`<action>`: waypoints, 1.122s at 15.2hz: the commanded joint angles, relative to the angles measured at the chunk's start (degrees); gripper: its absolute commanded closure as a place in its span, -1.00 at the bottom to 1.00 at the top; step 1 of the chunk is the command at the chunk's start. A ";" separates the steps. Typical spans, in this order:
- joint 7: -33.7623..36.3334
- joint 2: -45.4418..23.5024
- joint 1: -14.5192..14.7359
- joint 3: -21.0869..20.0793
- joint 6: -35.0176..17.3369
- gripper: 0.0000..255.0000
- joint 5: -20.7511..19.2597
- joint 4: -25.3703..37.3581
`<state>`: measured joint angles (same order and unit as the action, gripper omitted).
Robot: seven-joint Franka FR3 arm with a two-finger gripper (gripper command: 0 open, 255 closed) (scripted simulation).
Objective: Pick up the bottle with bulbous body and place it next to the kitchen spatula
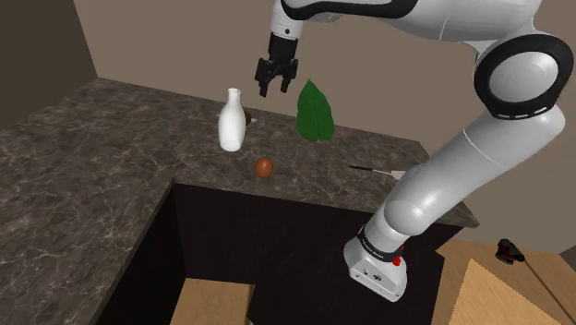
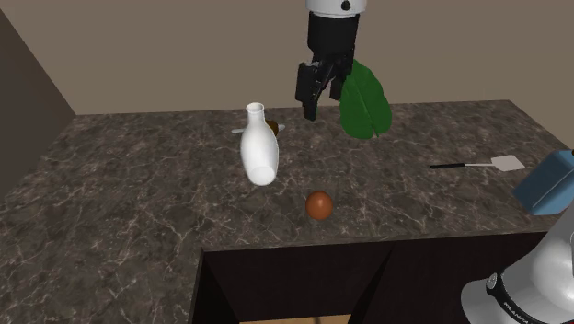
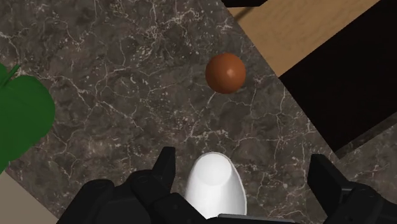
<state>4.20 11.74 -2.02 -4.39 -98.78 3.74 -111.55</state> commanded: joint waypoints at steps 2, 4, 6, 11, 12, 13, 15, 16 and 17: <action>0.61 -7.05 -0.09 -0.25 -1.09 -1.00 -0.86 5.71; 0.97 -11.73 -0.12 -0.31 -1.17 -1.00 -1.48 10.10; 1.33 -16.51 -0.08 -0.31 -0.92 -1.00 -2.12 14.93; 2.12 -29.24 0.27 -0.12 1.34 -1.00 -3.71 29.41; 2.24 -32.01 0.38 -0.05 2.15 -1.00 -4.01 32.88; 2.35 -34.91 0.51 0.03 3.10 -1.00 -4.31 36.64; 2.47 -39.01 0.72 0.17 4.66 -1.00 -4.68 42.16; 2.46 -38.83 0.71 0.19 3.79 -1.00 -4.67 41.11; 2.46 -38.66 0.70 0.19 2.92 -1.00 -4.65 40.08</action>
<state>6.54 -26.56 -1.42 -4.18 -95.59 -0.87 -71.59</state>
